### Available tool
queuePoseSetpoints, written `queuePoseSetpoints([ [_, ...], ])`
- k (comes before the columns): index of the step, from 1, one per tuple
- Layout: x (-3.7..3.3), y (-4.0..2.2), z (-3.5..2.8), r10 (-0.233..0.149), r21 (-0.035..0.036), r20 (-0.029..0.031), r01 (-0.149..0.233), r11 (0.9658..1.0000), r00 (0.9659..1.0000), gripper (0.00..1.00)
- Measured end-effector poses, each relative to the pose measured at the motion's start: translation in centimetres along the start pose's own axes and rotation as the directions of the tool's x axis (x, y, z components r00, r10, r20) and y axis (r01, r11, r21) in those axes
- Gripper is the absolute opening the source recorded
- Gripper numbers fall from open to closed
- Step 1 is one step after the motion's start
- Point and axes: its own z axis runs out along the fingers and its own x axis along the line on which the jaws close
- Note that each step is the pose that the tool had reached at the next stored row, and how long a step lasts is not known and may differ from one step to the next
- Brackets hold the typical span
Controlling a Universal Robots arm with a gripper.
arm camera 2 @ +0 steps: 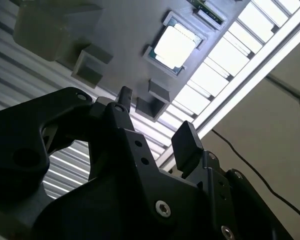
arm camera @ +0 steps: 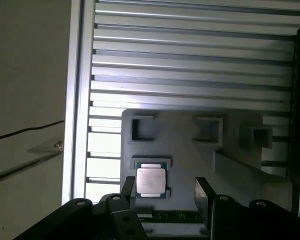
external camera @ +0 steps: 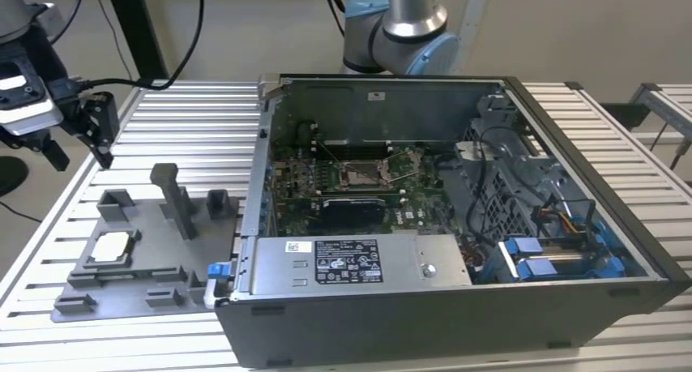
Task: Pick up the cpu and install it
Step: 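Reach for the cpu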
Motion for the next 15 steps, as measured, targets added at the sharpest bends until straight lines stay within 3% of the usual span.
queuePoseSetpoints([
  [10,0.05,-0.12,1.68,0.003,0.0002,-0.0002,-0.003,1.0000,1.0000,0.00],
  [15,0.09,-0.58,2.57,0.003,0.0003,-0.0005,-0.003,1.0000,1.0000,0.00],
])
